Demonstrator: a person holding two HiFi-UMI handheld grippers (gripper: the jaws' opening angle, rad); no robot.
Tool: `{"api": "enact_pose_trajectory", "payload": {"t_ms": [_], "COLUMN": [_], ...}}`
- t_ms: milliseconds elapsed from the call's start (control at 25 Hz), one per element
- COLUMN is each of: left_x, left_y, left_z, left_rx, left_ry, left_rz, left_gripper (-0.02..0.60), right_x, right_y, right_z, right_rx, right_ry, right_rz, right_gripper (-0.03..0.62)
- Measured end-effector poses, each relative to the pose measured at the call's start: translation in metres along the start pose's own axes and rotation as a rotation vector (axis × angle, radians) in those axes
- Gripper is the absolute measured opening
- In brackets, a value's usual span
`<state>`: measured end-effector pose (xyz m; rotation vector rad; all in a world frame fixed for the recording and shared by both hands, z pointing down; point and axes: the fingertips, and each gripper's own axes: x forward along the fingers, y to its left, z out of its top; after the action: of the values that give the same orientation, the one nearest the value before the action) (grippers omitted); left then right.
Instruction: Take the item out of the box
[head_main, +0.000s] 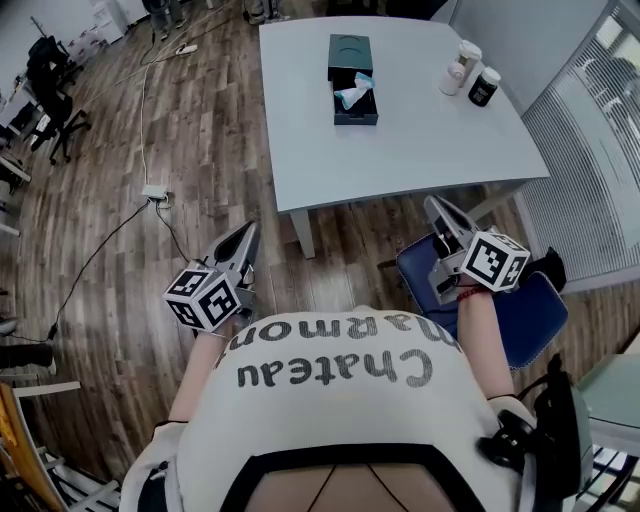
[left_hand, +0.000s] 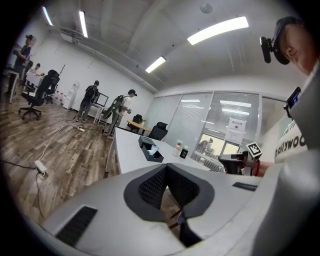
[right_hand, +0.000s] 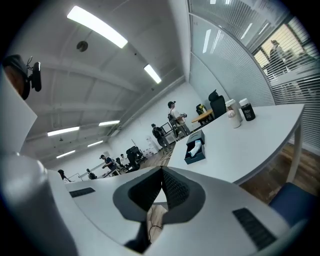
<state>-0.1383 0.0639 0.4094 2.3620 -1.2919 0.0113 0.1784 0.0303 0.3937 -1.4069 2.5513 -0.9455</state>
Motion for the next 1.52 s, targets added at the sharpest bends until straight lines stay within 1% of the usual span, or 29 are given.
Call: {"api": "enact_pose_trajectory", "payload": {"t_ms": [120,440,680,840,1040,1160,1360,1520], "left_x": [-0.006,-0.009,-0.003,0.003,0.014,0.026,0.045,0.064], "left_y": [0.006,0.021,0.031,0.037,0.047,0.054,0.062,0.068], "left_z": [-0.006,-0.014,-0.013,-0.007,0.009,0.015,0.036,0.045], "left_rx": [-0.008,-0.032,-0.030,-0.025,-0.018,-0.035,-0.027,-0.024], "left_ry": [0.002,0.018,0.021,0.016,-0.017,-0.032,-0.060,-0.064], "left_rz": [0.006,0.026,0.037,0.050,0.069,0.079,0.089,0.097], "left_gripper": [-0.008,-0.008,-0.008,-0.008,-0.008,-0.008,-0.008,-0.009], "right_x": [0.005,0.017,0.036,0.047,0.066,0.082,0.106,0.122], "right_y": [0.003,0.001,-0.002,-0.013,-0.015,-0.020,-0.027,-0.035], "right_z": [-0.016,-0.018,-0.021,-0.012,0.002,0.009,0.037,0.049], "right_rx": [0.049,0.003,0.027,-0.005,-0.010,-0.020,-0.063,-0.072], "right_ry": [0.036,0.058,0.081,0.078,0.081,0.094,0.083,0.086], "right_rz": [0.006,-0.014,0.004,-0.011,0.016,0.026,0.041,0.058], "right_gripper": [0.000,0.000,0.000,0.000,0.000,0.000,0.000,0.000]}}
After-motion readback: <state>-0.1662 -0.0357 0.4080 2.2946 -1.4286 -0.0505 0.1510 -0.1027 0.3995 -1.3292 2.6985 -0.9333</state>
